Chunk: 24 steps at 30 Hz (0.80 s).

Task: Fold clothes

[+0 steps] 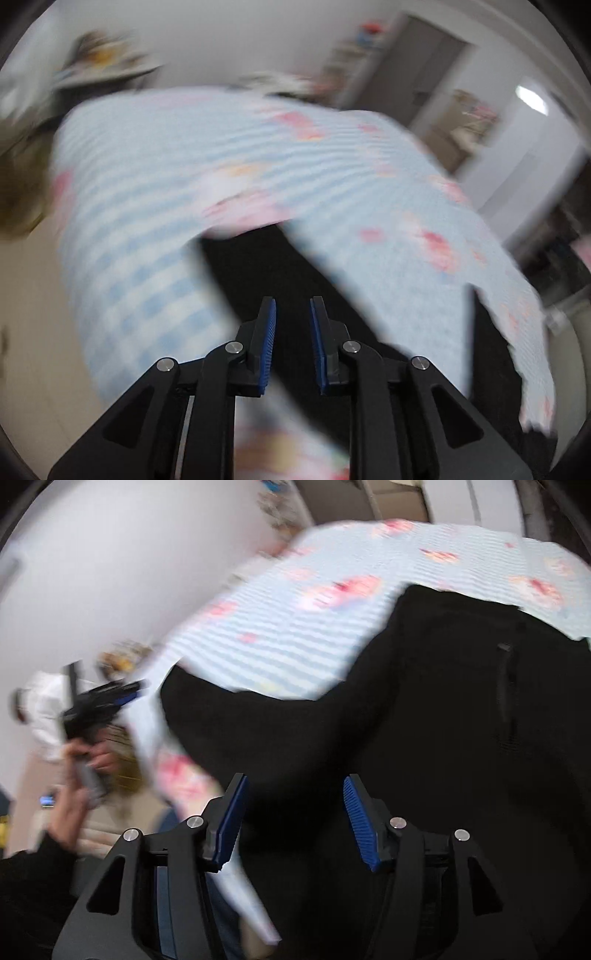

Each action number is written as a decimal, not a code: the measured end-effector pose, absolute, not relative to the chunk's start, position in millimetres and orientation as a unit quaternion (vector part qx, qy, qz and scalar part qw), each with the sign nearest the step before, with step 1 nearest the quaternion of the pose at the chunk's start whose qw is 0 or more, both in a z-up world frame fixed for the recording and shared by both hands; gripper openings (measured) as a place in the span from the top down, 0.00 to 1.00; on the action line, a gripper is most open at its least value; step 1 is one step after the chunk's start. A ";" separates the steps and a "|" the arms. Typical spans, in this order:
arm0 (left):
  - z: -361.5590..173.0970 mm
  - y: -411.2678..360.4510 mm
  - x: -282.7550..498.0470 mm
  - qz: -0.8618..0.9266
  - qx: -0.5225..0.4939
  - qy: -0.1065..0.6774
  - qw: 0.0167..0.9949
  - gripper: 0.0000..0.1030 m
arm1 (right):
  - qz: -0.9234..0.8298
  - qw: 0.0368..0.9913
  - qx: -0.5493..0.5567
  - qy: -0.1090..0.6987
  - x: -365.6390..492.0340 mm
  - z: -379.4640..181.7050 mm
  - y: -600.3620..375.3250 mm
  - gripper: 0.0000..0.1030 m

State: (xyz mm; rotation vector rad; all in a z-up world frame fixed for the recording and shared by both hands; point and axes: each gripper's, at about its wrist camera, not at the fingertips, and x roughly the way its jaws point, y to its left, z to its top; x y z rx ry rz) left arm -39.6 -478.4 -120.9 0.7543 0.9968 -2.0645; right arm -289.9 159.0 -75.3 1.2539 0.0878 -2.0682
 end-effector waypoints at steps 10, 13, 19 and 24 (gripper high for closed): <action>-183.7 -467.5 -52.7 -0.784 0.248 0.539 0.183 0.39 | -0.781 0.316 0.538 0.021 -288.8 -118.6 146.2 0.47; -188.2 -472.6 -77.7 -0.797 0.265 0.513 0.176 0.72 | -0.773 0.319 0.548 0.035 -282.2 -124.8 138.2 0.47; -100.5 -518.0 -135.5 -0.867 0.251 0.381 0.199 0.95 | -0.771 0.317 0.550 0.056 -281.8 -119.8 125.8 0.47; -41.9 -544.6 -205.3 -0.897 0.268 0.297 0.186 0.95 | -0.754 0.326 0.569 0.041 -283.5 -121.7 107.1 0.47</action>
